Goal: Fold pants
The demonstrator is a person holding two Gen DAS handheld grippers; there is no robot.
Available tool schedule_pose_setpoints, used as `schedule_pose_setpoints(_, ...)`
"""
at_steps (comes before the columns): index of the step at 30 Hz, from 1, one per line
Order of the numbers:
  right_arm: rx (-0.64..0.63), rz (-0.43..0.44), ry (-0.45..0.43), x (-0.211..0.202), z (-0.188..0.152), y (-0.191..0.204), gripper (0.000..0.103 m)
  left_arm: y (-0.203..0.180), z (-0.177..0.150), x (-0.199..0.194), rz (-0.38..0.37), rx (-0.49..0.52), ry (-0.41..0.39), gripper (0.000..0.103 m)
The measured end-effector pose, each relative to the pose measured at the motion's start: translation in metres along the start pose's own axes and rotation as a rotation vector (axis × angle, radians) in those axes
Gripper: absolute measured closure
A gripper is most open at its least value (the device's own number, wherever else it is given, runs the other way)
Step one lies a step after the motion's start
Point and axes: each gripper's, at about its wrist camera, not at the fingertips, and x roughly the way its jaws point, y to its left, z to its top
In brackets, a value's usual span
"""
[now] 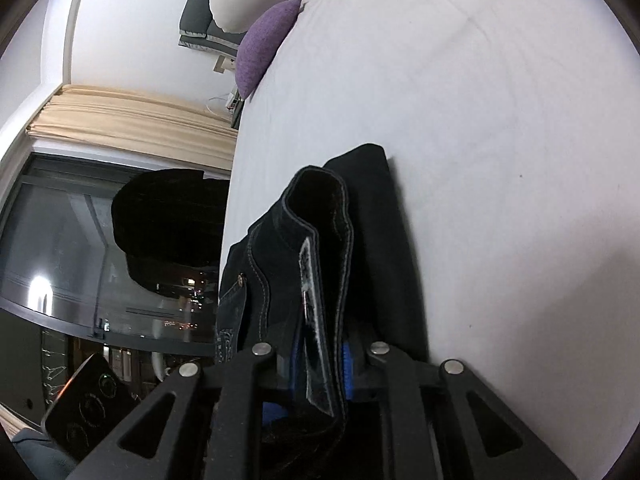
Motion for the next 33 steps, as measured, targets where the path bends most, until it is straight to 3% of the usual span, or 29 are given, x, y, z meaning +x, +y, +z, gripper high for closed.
schedule_pose_setpoints(3,0.0,-0.017,-0.026,-0.006,0.0,0.001,0.084,0.011,-0.002,-0.03,0.014,-0.036,-0.066,0.027)
schedule_pose_setpoints(6,0.02,-0.049,-0.066,-0.011,0.001,0.002,0.073,0.028,-0.004,-0.045,0.102,-0.046,-0.091,0.027)
schedule_pose_setpoints(10,0.027,-0.166,-0.16,-0.044,-0.003,0.011,0.067,0.056,-0.01,-0.05,0.228,-0.081,-0.075,0.027)
schedule_pose_setpoints(13,-0.021,-0.136,-0.182,-0.062,-0.014,0.03,0.067,0.067,-0.017,-0.046,0.293,-0.086,-0.042,0.027)
schedule_pose_setpoints(17,-0.101,-0.049,-0.138,-0.059,-0.043,0.057,0.067,0.086,-0.023,-0.039,0.323,-0.087,0.006,0.027)
schedule_pose_setpoints(22,-0.132,-0.087,-0.014,-0.024,-0.068,0.061,0.067,0.086,-0.028,-0.03,0.356,-0.065,0.038,0.027)
schedule_pose_setpoints(25,-0.11,-0.131,0.0,-0.019,-0.074,0.048,0.074,0.086,-0.026,-0.022,0.349,-0.074,0.048,0.027)
schedule_pose_setpoints(30,-0.094,-0.165,-0.017,-0.035,-0.074,0.033,0.103,0.09,-0.027,-0.019,0.349,-0.076,0.054,0.027)
schedule_pose_setpoints(33,-0.086,-0.191,-0.049,-0.042,-0.075,0.023,0.103,0.093,-0.027,-0.016,0.35,-0.073,0.058,0.027)
